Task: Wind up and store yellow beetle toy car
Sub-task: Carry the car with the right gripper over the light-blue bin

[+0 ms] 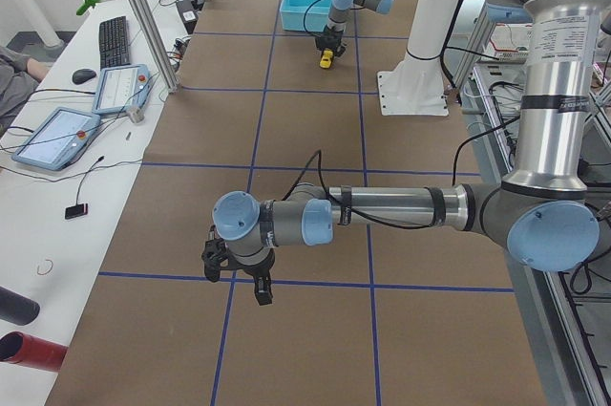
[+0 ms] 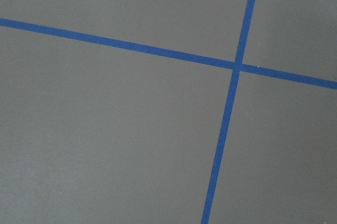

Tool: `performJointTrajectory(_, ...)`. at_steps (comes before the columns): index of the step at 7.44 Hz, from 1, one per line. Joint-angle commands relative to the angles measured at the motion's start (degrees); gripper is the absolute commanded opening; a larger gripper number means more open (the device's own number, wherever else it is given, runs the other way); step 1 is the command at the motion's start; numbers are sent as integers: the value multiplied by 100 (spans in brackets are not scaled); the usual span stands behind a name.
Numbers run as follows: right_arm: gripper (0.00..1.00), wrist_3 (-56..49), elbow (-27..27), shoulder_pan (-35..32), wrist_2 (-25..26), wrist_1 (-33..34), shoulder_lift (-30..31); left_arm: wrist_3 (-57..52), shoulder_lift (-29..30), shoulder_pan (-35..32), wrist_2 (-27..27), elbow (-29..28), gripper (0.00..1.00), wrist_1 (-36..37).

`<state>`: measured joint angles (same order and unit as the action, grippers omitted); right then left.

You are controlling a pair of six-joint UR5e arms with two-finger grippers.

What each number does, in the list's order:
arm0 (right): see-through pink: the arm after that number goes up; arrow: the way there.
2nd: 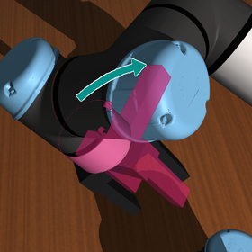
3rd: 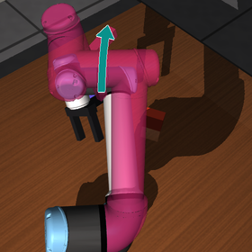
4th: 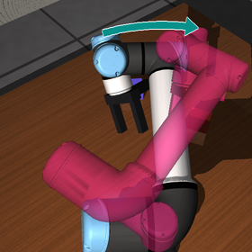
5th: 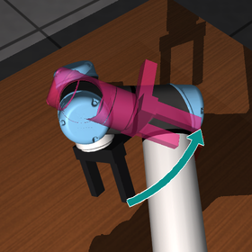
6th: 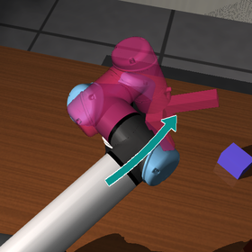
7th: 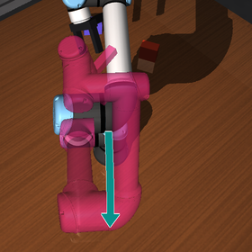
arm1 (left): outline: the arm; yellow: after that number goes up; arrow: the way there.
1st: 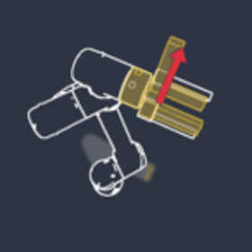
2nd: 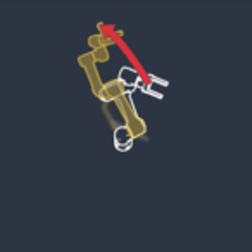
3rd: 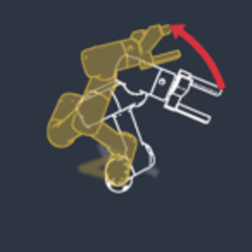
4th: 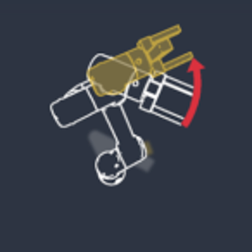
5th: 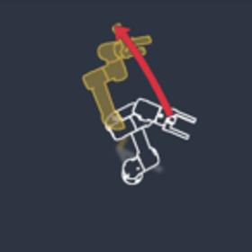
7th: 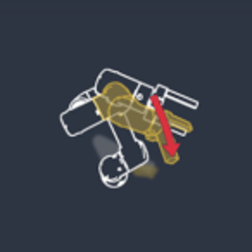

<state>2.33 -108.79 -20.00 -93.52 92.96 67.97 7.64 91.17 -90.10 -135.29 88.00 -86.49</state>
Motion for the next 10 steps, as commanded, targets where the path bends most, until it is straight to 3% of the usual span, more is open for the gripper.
performJointTrajectory(1,0,-13,-89,-352,-314,108,41,9,-3,-8,3,24,100,0)
performJointTrajectory(2,0,-74,-481,-773,-873,709,94,18,-3,-8,12,24,100,9)
performJointTrajectory(4,0,-810,-1063,-1320,-966,1713,173,18,-3,-8,-6,33,100,18)
performJointTrajectory(5,0,-1352,-1187,-1592,-1010,1830,321,18,6,1,-6,42,100,18)
performJointTrajectory(7,0,-2188,-1644,-1909,-1089,1788,1145,27,6,1,-6,68,100,18)
performJointTrajectory(9,0,-3104,-1628,-2340,-1264,1770,1550,27,6,1,-6,68,100,18)
performJointTrajectory(10,0,-3141,-1332,-2368,-1274,1073,1797,27,6,1,-6,68,100,18)
